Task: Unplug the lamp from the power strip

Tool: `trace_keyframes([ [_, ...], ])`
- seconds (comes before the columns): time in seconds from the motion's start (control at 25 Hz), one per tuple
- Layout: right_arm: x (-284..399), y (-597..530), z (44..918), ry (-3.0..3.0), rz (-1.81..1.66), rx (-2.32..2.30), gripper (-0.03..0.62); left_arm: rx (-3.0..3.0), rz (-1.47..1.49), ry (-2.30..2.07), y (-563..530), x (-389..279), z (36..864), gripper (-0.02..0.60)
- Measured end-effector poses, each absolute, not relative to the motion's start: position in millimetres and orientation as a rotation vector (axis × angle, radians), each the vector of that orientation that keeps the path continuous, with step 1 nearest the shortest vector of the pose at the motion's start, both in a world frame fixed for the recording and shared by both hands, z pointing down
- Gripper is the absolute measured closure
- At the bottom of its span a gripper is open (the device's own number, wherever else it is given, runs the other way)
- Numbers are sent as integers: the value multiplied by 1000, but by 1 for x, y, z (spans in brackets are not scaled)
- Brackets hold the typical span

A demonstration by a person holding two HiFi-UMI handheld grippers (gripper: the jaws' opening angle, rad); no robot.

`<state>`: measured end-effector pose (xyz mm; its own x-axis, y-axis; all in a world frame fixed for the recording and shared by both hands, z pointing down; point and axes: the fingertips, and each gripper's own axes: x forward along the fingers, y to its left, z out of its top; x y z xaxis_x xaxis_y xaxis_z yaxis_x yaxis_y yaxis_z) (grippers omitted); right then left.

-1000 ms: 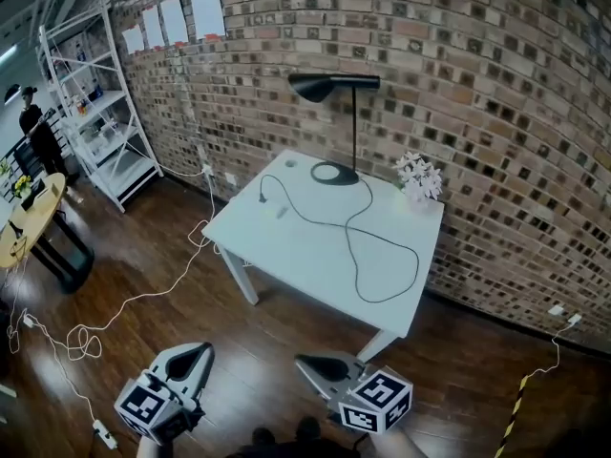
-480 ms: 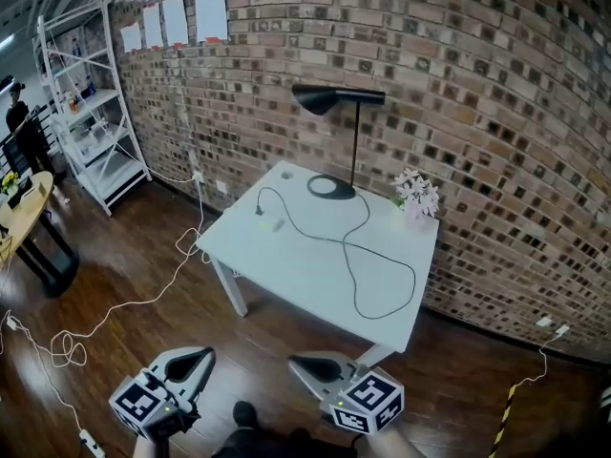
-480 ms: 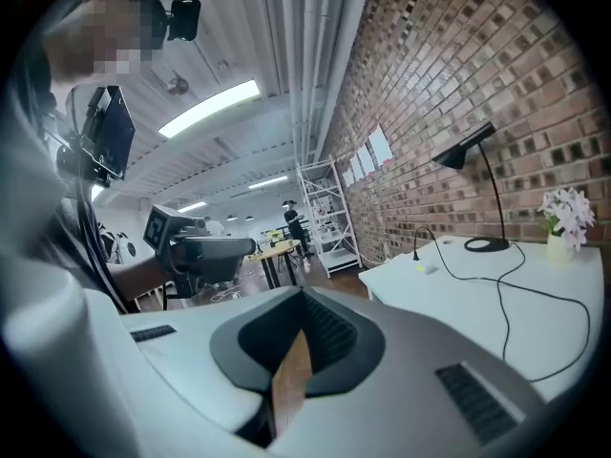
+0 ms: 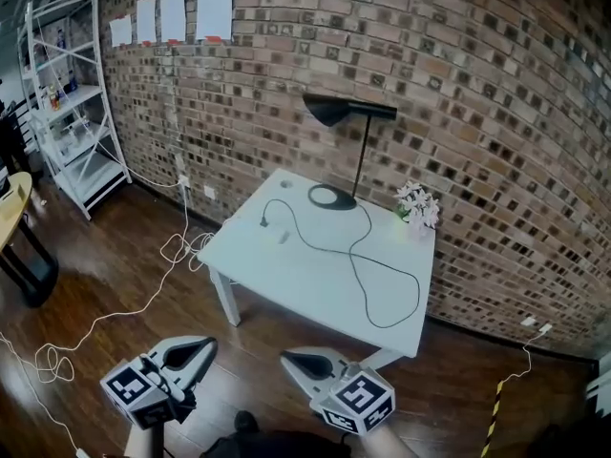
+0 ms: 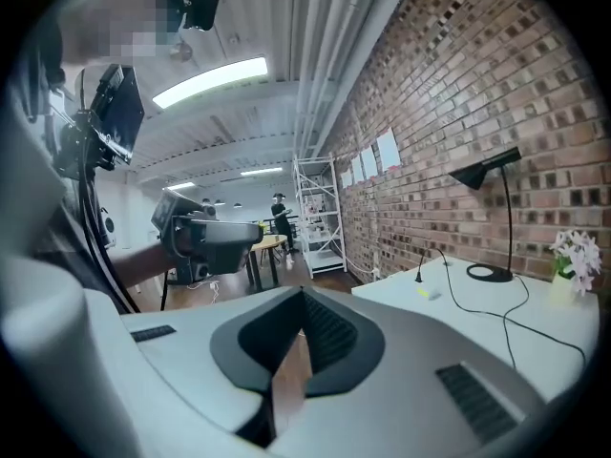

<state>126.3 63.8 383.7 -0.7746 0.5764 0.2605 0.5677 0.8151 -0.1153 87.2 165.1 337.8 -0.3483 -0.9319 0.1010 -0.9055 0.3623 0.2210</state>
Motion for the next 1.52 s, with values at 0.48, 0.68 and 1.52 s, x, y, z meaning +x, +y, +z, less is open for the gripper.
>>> trace_keyframes([
  [0.48, 63, 128, 363, -2717, -98, -881, 594, 1838, -212, -2283, 197, 46, 336, 589],
  [0.68, 51, 147, 362, -2670, -146, -955, 594, 1873, -214, -2244, 194, 39, 338, 589],
  [1.52, -30, 112, 380, -2611, -64, -1196, 599, 1910, 127, -2111, 104, -23, 363, 584],
])
